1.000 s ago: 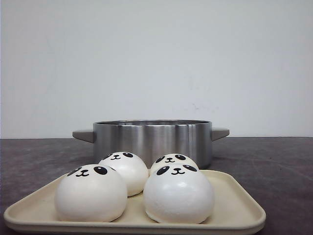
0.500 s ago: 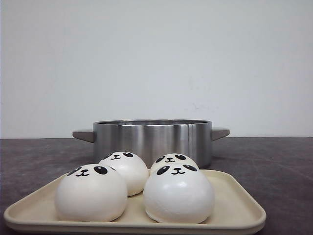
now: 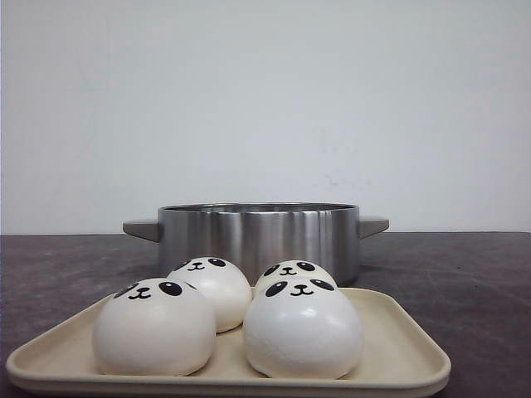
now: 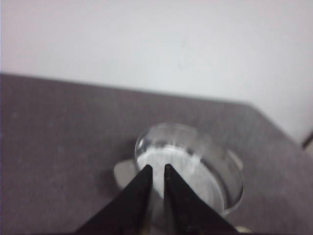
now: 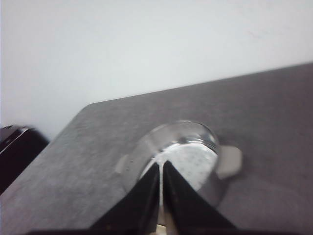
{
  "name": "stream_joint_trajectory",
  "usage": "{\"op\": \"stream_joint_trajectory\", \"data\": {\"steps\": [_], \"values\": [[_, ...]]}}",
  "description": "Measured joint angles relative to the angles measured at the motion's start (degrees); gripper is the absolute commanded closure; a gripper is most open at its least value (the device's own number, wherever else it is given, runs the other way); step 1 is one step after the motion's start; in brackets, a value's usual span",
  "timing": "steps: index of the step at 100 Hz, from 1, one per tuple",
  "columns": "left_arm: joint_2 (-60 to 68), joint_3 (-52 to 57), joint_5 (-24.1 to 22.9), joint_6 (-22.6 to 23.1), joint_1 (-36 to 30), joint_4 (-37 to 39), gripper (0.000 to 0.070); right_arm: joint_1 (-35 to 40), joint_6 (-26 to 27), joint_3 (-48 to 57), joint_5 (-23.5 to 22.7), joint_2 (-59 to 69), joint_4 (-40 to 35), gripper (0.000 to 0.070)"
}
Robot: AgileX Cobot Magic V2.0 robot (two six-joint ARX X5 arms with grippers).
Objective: Steam buns
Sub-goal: 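Move the right gripper over the tray and lower onto a panda bun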
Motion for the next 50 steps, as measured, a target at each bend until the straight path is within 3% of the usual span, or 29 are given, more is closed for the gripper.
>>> {"op": "stream_joint_trajectory", "data": {"steps": [5,12,16,20,27,32,41,50], "values": [[2.95,2.47,0.74,0.59,-0.70,-0.94,0.0562,1.40,-0.02,1.09,0.02,1.79,-0.07,0.0694],[5.62,4.04,2.32,0.85,-1.42,-0.63,0.0341,3.91,-0.02,1.31,0.07,3.96,-0.33,0.0662],[6.54,4.11,3.37,0.81,-1.77,-0.46,0.0224,5.62,-0.02,1.31,0.09,5.27,-0.85,0.0589],[7.26,4.11,4.44,0.77,-2.19,-0.72,0.0150,7.63,-0.02,1.31,0.44,6.56,-1.25,0.0479],[8.66,4.11,6.84,0.61,-2.91,-1.07,0.0137,11.72,-0.04,1.31,2.16,9.07,-1.51,0.0282],[9.64,4.11,8.81,0.57,-3.45,-1.70,0.0137,15.19,0.02,1.31,4.20,10.91,-1.49,0.0198],[11.50,4.11,10.38,0.52,-4.48,-3.23,0.0137,22.49,0.26,1.31,8.87,14.16,-1.36,0.0131],[12.35,4.11,10.47,0.46,-5.11,-4.48,0.0137,30.49,0.50,1.31,14.27,17.64,-0.50,0.0113]]}}
